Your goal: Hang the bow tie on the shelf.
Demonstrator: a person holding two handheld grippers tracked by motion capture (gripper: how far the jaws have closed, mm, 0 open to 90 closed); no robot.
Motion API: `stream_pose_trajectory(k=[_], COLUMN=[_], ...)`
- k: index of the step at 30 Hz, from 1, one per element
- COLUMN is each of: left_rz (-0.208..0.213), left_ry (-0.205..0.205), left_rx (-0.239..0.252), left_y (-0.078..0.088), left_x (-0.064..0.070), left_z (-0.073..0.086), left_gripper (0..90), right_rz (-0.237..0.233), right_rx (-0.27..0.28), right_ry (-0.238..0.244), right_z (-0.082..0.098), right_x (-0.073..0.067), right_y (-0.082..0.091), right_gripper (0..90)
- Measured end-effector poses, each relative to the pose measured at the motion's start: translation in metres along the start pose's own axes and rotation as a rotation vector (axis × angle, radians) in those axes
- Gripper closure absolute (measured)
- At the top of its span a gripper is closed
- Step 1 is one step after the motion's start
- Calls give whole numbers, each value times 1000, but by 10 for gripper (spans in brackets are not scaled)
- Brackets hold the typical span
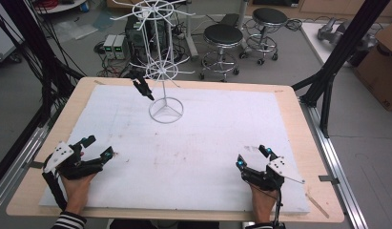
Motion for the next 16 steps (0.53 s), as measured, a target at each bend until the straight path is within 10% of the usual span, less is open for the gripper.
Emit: stream_pose_trajectory(k=[4, 16], left_rz=[71, 21], left_ry=[-2, -18], left_rx=[21, 28], left_y=[-2, -3], left_x=[6, 5], left_z=[2, 2], left_gripper=[99, 98], right_rz=[2, 5], right_rx=[2, 11], right_ry=[11, 8], right_z=[0, 0], right_x=[0, 0], right_y=[0, 1], right_gripper=[102, 102])
Point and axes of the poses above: each handheld gripper's, and its own axes: y roughly backward along the jaws, z roughly out of its underside, x roughly to its right, the point moved 8 cm from there along -y, roughly forward along the jaws, and after that the axes turned 12 degrees about y, right-handed, at the moved point
